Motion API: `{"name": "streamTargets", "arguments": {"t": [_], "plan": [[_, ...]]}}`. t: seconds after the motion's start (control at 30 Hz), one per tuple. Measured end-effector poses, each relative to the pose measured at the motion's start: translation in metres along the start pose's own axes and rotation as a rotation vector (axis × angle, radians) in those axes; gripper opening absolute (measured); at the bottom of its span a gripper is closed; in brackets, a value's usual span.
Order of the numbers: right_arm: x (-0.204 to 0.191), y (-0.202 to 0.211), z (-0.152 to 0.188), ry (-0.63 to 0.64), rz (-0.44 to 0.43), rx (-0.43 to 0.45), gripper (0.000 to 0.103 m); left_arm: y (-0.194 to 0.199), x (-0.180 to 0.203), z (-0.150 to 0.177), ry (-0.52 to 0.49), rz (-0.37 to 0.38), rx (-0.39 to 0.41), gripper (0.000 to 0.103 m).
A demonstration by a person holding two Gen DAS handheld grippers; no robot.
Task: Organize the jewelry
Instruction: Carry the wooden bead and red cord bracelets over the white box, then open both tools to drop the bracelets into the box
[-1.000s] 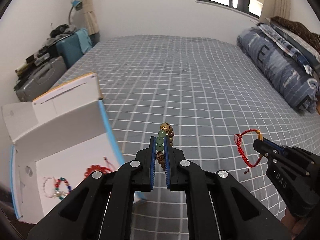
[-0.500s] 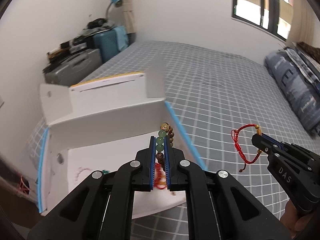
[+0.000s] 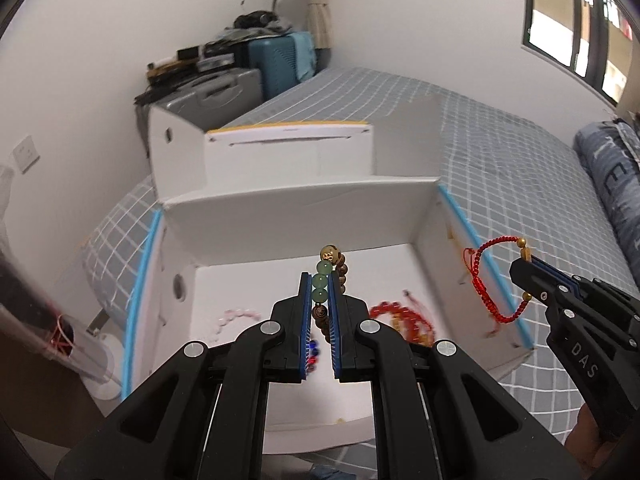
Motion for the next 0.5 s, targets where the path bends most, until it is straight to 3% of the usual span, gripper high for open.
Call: {"name": "streamTargets", "arguments": {"t": [0.5], "plan": [[-0.019, -0.072, 0.039, 0.031, 0.005, -0.158, 0.008, -0.050, -0.049, 0.033, 0.043, -0.088, -0.131, 0.007]]}}
Point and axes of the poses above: each gripper's, at about its wrist camera, not at the fingertips, and y roughly against the way its jaws point, x to its right, z to its underside, the point moved 10 cm from there along -y, roughly the way its jaws point, and after that the axes turned 4 degrees about x, right-handed, at the moved point
